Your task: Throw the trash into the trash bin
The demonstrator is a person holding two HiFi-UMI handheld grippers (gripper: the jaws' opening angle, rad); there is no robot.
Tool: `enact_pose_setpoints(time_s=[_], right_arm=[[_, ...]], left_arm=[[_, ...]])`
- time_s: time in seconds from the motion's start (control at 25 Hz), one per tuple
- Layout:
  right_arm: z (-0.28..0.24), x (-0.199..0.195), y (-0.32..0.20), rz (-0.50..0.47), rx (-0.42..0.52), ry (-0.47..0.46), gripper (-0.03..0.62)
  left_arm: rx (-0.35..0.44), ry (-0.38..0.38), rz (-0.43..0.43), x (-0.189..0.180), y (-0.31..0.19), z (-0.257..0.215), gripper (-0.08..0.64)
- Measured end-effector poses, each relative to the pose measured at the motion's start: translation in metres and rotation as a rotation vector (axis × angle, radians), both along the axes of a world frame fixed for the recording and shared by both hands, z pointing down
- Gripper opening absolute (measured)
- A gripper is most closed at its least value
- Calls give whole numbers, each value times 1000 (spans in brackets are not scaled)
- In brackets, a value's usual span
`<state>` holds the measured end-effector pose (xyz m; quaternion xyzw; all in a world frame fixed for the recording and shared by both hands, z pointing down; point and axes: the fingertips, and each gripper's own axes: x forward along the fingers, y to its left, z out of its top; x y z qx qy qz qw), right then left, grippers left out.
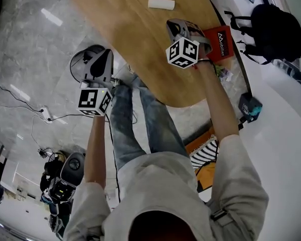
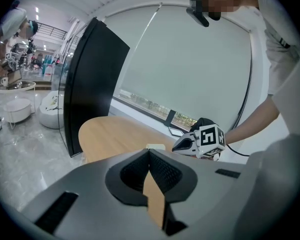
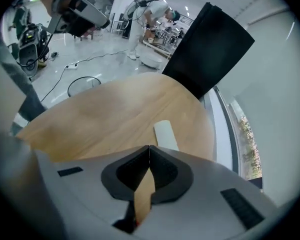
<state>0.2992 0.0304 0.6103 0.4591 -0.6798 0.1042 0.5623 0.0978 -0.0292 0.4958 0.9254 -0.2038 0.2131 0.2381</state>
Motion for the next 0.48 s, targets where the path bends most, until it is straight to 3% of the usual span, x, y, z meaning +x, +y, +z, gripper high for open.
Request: enact_pose_setpoints(time_s=[0.28, 0.4, 0.48], right_arm=[[12, -3, -7, -35, -45, -43, 42], [23, -3, -12, -43, -84, -58, 241], [31, 2, -17, -49, -107, -61, 244]], left_arm=[[-9, -8, -6, -3, 3, 3, 18], [-10, -14, -6, -1, 1, 5, 18], [-12, -19, -5, 1, -1, 6, 18]])
